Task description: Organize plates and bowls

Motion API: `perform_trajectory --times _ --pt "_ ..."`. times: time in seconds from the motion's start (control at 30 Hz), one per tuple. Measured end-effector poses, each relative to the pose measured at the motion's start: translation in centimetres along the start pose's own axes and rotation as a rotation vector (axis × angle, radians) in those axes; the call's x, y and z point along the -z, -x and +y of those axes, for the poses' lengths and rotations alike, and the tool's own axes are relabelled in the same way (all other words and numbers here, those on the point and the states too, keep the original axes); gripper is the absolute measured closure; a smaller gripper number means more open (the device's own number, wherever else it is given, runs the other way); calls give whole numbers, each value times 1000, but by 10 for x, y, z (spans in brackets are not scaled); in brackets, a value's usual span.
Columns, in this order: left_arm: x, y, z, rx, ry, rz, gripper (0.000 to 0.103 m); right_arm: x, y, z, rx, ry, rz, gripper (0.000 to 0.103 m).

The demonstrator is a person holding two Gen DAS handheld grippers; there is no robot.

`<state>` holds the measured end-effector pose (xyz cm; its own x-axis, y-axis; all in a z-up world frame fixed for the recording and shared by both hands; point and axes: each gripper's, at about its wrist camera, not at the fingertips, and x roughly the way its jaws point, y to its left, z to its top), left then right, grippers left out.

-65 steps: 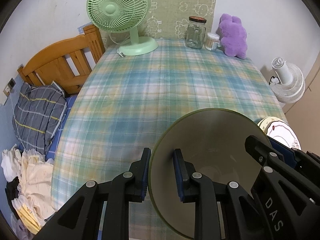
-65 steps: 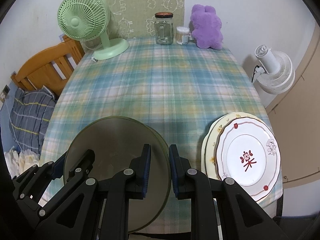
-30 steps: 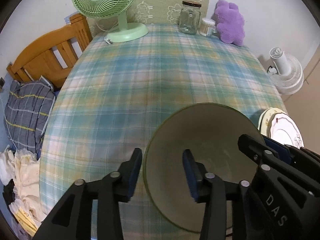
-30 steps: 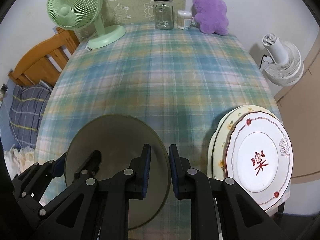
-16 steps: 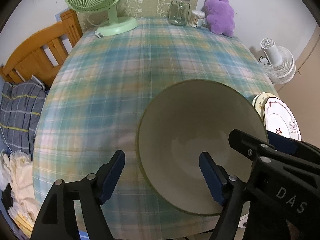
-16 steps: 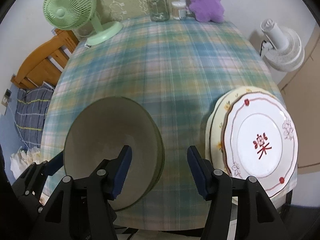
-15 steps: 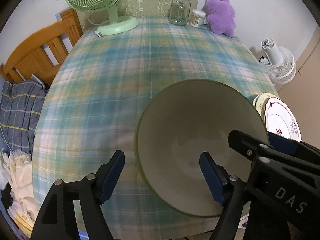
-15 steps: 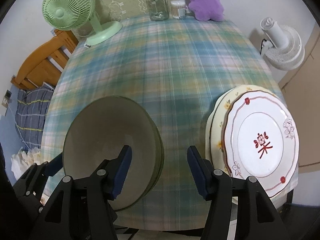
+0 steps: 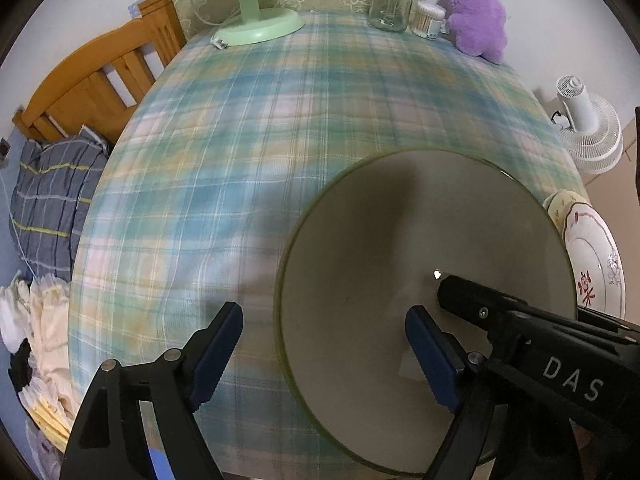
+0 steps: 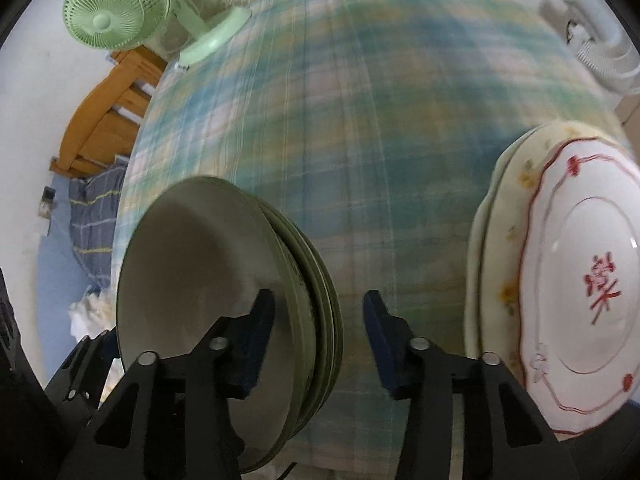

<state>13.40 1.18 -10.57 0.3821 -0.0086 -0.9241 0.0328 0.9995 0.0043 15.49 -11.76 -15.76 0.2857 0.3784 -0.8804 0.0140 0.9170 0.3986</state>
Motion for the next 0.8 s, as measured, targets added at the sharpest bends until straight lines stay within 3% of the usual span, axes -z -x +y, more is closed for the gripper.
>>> perform_trajectory --times 0.1,0.5,0.8 --pt "-2 -1 0 1 1 2 18 -5 -1 4 -16 40 8 66" --pt "-8 -10 1 95 -49 -2 21 -4 -1 13 52 26 -8 66" --pt "-7 -7 7 218 -88 -17 39 2 0 27 146 -17 -44 65"
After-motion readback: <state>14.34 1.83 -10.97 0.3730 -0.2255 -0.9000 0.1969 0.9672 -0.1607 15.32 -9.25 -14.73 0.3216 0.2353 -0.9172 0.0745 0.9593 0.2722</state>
